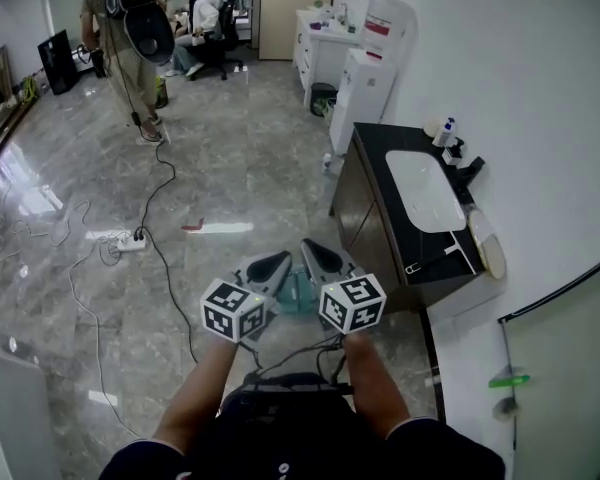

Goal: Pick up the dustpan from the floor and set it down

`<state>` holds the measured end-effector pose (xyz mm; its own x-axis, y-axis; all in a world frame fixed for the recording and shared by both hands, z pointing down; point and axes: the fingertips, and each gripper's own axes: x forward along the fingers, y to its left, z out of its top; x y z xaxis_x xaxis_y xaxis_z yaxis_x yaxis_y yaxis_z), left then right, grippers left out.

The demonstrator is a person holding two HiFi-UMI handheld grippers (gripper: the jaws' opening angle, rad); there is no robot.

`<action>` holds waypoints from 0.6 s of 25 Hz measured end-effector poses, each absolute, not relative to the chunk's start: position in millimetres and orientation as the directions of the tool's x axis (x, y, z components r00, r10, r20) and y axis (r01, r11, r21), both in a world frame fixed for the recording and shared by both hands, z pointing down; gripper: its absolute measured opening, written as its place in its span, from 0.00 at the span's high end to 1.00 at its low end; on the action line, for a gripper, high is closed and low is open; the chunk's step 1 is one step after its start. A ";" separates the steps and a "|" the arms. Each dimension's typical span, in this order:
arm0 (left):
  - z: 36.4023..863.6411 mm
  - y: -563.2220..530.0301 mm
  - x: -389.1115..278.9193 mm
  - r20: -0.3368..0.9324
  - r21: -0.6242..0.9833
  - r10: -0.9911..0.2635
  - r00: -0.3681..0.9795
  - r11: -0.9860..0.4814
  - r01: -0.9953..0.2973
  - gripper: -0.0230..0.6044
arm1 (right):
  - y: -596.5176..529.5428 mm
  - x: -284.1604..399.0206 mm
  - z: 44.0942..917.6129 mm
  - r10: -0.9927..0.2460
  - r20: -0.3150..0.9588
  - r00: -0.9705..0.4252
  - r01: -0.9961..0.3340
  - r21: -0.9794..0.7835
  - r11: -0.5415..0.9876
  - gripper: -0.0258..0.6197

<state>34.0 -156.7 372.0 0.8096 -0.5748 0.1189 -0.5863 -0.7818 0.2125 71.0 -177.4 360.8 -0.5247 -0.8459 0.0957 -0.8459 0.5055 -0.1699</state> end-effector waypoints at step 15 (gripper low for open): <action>369.1 -149.8 35.5 0.114 0.215 -0.562 0.819 -0.791 -0.573 0.94 | -167.9 71.7 356.3 -0.842 0.087 -0.533 -0.840 -0.176 0.513 0.95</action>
